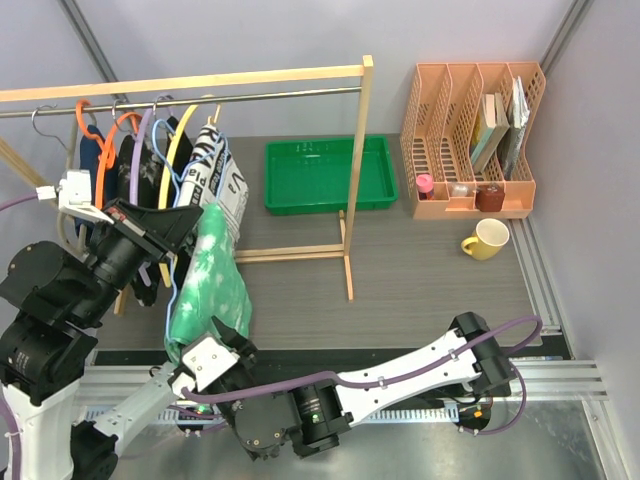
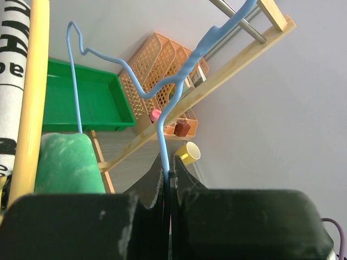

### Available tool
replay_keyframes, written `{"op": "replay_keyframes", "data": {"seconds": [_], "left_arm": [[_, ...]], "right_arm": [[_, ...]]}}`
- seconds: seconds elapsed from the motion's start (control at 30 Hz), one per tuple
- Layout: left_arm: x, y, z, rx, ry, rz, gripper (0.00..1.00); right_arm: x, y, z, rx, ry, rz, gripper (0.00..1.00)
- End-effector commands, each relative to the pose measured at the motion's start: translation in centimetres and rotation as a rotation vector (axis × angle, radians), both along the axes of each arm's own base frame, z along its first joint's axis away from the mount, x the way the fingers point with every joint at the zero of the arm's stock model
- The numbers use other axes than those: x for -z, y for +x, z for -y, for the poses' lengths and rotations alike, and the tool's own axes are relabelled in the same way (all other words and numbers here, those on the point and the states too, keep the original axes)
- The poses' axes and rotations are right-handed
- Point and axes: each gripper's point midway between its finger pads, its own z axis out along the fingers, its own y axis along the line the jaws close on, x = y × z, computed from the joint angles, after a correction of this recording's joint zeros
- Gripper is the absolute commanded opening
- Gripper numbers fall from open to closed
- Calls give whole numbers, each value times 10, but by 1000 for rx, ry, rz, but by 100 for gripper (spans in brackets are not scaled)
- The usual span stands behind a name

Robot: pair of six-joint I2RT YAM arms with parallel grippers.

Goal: Remove the trousers from the hanger

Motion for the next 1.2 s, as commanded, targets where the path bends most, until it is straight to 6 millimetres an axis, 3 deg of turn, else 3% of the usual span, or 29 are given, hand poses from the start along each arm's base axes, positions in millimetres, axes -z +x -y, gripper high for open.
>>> {"op": "replay_keyframes", "data": {"seconds": [0.0,0.07,0.17,0.3,0.33,0.47,0.6,0.8,0.83,0.93,1.17], "left_arm": [[-39,-4,5,34,-99,112,0],[-40,-4,6,37,-102,114,1],[-38,-3,7,39,-100,110,1],[-37,-3,9,50,-104,100,0],[-36,-2,10,55,-103,98,1],[-36,-3,11,58,-103,99,1],[-35,-2,13,69,-106,90,1],[-37,-5,12,71,-99,99,1],[-36,-4,12,71,-95,96,1],[-34,-4,13,73,-84,99,1],[-18,0,21,109,-30,74,1]], "right_arm": [[-7,13,10,80,82,-49,60],[-2,18,13,107,63,-36,56],[-2,26,24,173,84,-42,43],[2,35,29,211,81,-34,36],[3,35,29,212,81,-31,36],[-1,41,29,242,68,16,53],[-5,46,24,261,70,75,58],[-13,58,33,298,93,99,33],[-11,59,36,299,91,100,19],[-14,61,45,298,77,101,1],[-35,61,58,257,13,85,1]]}}
